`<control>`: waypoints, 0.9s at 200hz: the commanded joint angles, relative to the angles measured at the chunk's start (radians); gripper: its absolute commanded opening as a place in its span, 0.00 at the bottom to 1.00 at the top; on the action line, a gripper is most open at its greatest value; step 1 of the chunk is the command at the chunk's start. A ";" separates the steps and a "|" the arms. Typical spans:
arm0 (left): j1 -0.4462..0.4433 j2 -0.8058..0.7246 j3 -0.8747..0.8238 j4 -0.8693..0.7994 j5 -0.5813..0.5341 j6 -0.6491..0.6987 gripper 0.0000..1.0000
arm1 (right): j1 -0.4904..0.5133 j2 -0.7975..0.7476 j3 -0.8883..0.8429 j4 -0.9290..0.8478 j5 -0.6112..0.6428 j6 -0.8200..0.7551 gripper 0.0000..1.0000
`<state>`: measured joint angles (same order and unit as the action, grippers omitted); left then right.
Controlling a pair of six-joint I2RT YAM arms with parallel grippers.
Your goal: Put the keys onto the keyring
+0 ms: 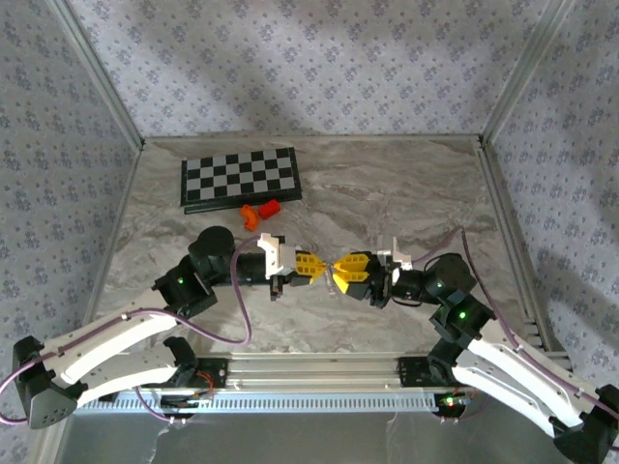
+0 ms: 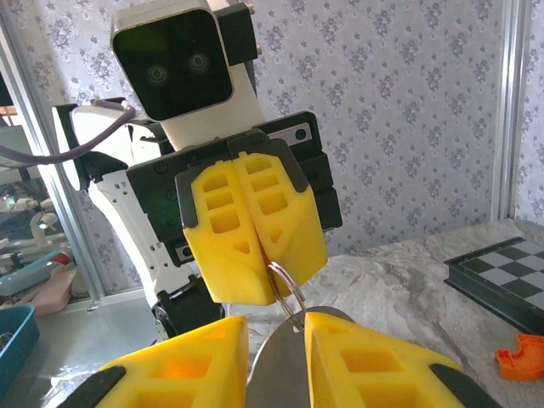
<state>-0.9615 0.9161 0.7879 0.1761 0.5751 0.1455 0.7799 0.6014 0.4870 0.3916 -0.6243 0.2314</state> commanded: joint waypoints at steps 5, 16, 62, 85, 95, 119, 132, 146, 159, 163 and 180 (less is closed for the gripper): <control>0.003 -0.020 0.036 0.055 0.053 -0.012 0.00 | 0.013 0.001 -0.007 0.048 0.014 0.009 0.26; 0.003 -0.020 0.035 0.057 0.057 -0.012 0.00 | 0.016 0.005 -0.010 0.051 0.017 0.009 0.26; 0.003 -0.022 0.033 0.057 0.057 -0.012 0.00 | 0.020 -0.004 -0.030 0.067 0.059 0.014 0.31; 0.003 -0.025 0.029 0.056 0.051 -0.010 0.00 | 0.021 -0.019 -0.038 0.067 0.074 0.019 0.32; 0.003 -0.025 0.030 0.055 0.049 -0.010 0.00 | 0.021 -0.020 -0.040 0.068 0.076 0.020 0.32; 0.003 -0.023 0.027 0.054 0.049 -0.009 0.00 | 0.024 -0.011 -0.047 0.085 0.068 0.022 0.31; 0.003 -0.022 0.027 0.052 0.048 -0.009 0.00 | 0.025 -0.003 -0.046 0.099 0.057 0.026 0.30; 0.003 -0.020 0.028 0.052 0.049 -0.008 0.00 | 0.027 0.004 -0.045 0.111 0.046 0.030 0.30; 0.003 -0.019 0.029 0.050 0.052 -0.008 0.00 | 0.030 0.008 -0.042 0.117 0.043 0.030 0.30; 0.004 -0.018 0.028 0.050 0.052 -0.008 0.00 | 0.031 0.009 -0.042 0.118 0.041 0.030 0.29; 0.003 -0.016 0.031 0.050 0.054 -0.006 0.00 | 0.033 0.012 -0.047 0.140 0.039 0.036 0.28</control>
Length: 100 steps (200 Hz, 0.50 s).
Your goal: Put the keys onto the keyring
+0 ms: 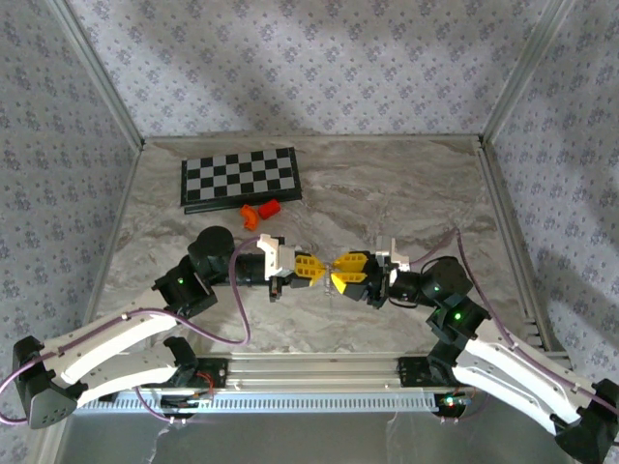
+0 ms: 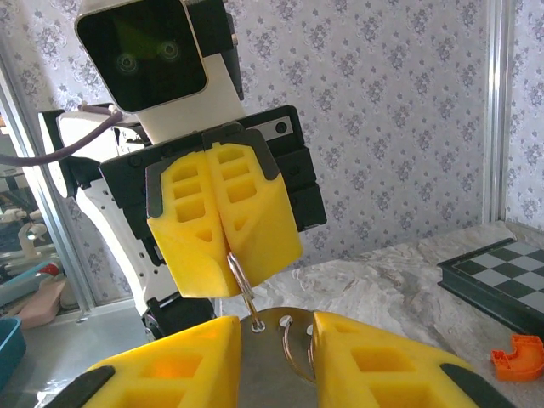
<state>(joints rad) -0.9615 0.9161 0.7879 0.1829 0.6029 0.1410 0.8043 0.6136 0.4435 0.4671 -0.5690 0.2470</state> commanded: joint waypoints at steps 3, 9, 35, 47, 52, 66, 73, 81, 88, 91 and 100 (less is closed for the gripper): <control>0.003 -0.014 0.031 0.044 0.028 -0.002 0.00 | 0.010 0.001 -0.005 0.068 -0.018 0.021 0.27; 0.003 -0.013 0.031 0.045 0.028 -0.002 0.00 | 0.010 0.004 -0.005 0.076 -0.021 0.024 0.27; 0.003 -0.011 0.033 0.044 0.029 -0.003 0.00 | 0.017 0.015 -0.002 0.085 -0.031 0.025 0.23; 0.003 -0.011 0.033 0.043 0.029 -0.005 0.00 | 0.020 0.019 -0.002 0.087 -0.032 0.023 0.20; 0.003 -0.011 0.033 0.044 0.029 -0.006 0.00 | 0.022 0.021 -0.001 0.087 -0.032 0.022 0.19; 0.003 -0.011 0.031 0.042 0.029 -0.004 0.00 | 0.025 0.023 0.000 0.088 -0.032 0.015 0.15; 0.003 -0.010 0.031 0.040 0.028 -0.004 0.00 | 0.027 0.023 0.000 0.088 -0.033 0.015 0.12; 0.003 -0.010 0.029 0.041 0.028 -0.004 0.00 | 0.030 0.023 -0.001 0.089 -0.034 0.014 0.10; 0.003 -0.010 0.028 0.038 0.027 -0.001 0.00 | 0.031 0.023 -0.002 0.088 -0.032 0.010 0.07; 0.003 -0.010 0.029 0.036 0.025 -0.001 0.00 | 0.031 0.023 -0.003 0.088 -0.031 0.011 0.07; 0.003 -0.006 0.030 0.026 0.019 0.004 0.00 | 0.033 0.022 -0.002 0.088 -0.029 0.007 0.03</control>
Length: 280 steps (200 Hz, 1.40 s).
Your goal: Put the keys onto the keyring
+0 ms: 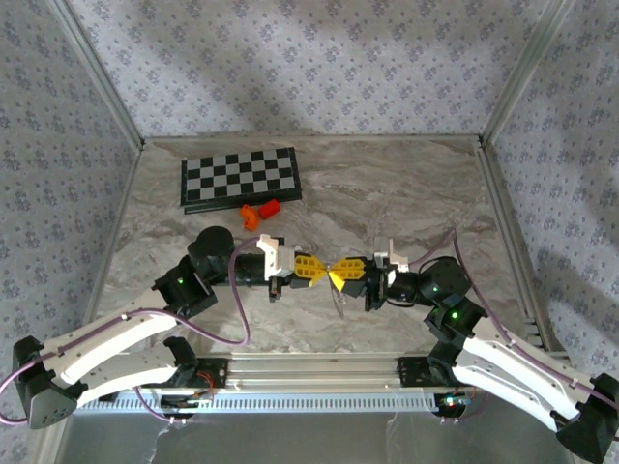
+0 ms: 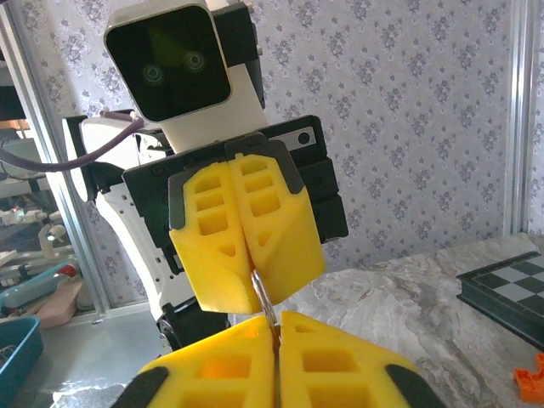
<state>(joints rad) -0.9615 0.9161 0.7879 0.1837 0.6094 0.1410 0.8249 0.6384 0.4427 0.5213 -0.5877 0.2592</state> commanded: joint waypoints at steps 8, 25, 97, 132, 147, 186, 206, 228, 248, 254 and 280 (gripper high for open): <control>0.003 -0.004 0.035 0.008 0.003 0.013 0.00 | 0.014 -0.004 -0.001 0.028 -0.005 -0.011 0.00; 0.003 0.002 0.051 -0.066 -0.037 0.040 0.00 | 0.016 -0.014 0.022 -0.056 0.016 -0.048 0.00; -0.038 -0.003 0.150 -0.422 -0.260 0.132 0.33 | 0.131 0.127 0.440 -0.931 0.296 -0.395 0.00; -0.051 -0.004 0.169 -0.459 -0.259 0.143 0.27 | 0.181 0.236 0.583 -1.116 0.352 -0.471 0.00; -0.052 -0.008 0.169 -0.461 -0.257 0.141 0.25 | 0.194 0.267 0.619 -1.165 0.372 -0.490 0.00; -0.059 -0.001 0.168 -0.465 -0.251 0.143 0.22 | 0.202 0.291 0.661 -1.182 0.351 -0.512 0.00; -0.060 0.005 0.172 -0.471 -0.235 0.143 0.22 | 0.200 0.299 0.666 -1.169 0.325 -0.508 0.00; -0.061 0.009 0.174 -0.475 -0.211 0.140 0.24 | 0.197 0.308 0.671 -1.172 0.304 -0.502 0.00; -0.062 0.014 0.174 -0.477 -0.190 0.135 0.27 | 0.197 0.326 0.684 -1.192 0.303 -0.505 0.00; -0.062 0.017 0.175 -0.478 -0.187 0.134 0.27 | 0.196 0.328 0.688 -1.197 0.304 -0.508 0.00; -0.065 0.034 0.181 -0.494 -0.186 0.135 0.27 | 0.194 0.328 0.697 -1.202 0.294 -0.516 0.00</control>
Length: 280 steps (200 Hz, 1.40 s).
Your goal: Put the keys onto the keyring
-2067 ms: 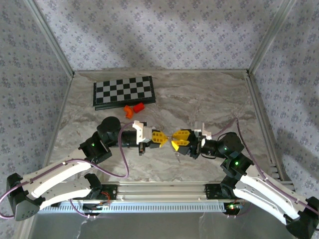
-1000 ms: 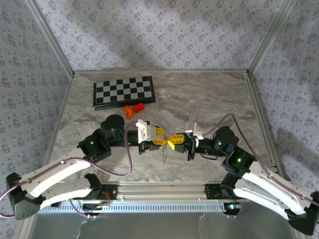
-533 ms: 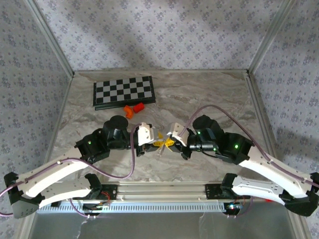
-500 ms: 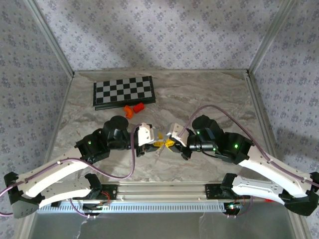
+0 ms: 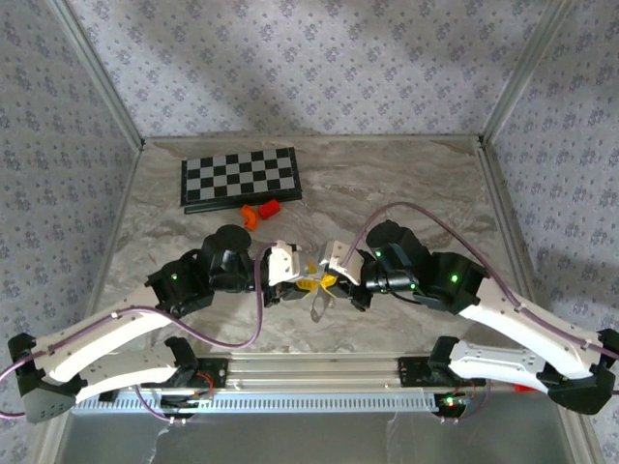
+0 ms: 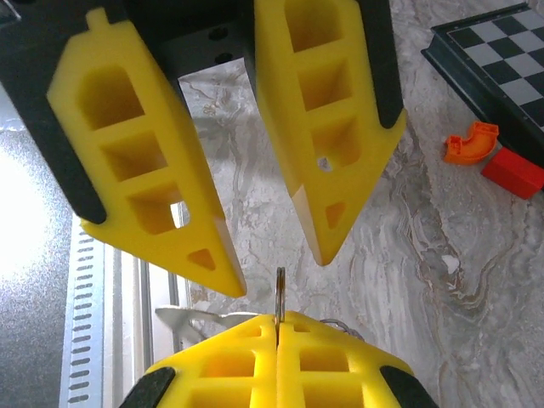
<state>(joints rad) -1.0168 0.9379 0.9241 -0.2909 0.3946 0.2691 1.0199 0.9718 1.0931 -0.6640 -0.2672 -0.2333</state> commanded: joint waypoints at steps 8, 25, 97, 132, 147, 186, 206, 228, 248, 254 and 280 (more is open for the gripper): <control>-0.011 0.014 0.044 -0.022 0.025 0.009 0.27 | -0.001 -0.005 0.050 -0.020 -0.024 -0.028 0.00; -0.012 0.016 0.042 -0.022 0.017 0.010 0.24 | -0.002 -0.003 0.054 -0.022 -0.022 -0.037 0.00; -0.014 0.029 0.041 -0.012 0.024 0.007 0.12 | -0.001 -0.014 0.039 -0.001 -0.033 -0.049 0.00; -0.014 0.014 0.016 0.041 0.029 -0.015 0.00 | 0.001 -0.030 0.025 0.028 -0.052 -0.040 0.00; -0.014 -0.008 -0.006 0.092 0.017 -0.035 0.00 | 0.000 -0.043 0.010 0.058 -0.045 -0.035 0.00; -0.005 -0.088 -0.115 0.323 0.005 -0.139 0.00 | -0.003 -0.162 -0.111 0.234 -0.033 0.043 0.32; 0.008 -0.119 -0.163 0.450 0.049 -0.190 0.00 | -0.011 -0.246 -0.211 0.373 -0.019 0.122 0.39; 0.025 -0.138 -0.205 0.587 0.100 -0.249 0.00 | -0.018 -0.332 -0.330 0.563 -0.016 0.192 0.41; 0.030 -0.133 -0.215 0.653 0.137 -0.276 0.00 | -0.023 -0.369 -0.402 0.668 -0.032 0.247 0.41; 0.030 -0.131 -0.218 0.669 0.143 -0.285 0.00 | -0.024 -0.372 -0.409 0.685 -0.028 0.253 0.41; 0.030 -0.112 -0.231 0.751 0.173 -0.322 0.00 | -0.024 -0.378 -0.446 0.765 -0.006 0.273 0.39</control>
<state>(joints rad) -0.9897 0.8211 0.7002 0.2817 0.4995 0.0101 1.0008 0.6071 0.6758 -0.0700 -0.2836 -0.0223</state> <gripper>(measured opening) 0.043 0.394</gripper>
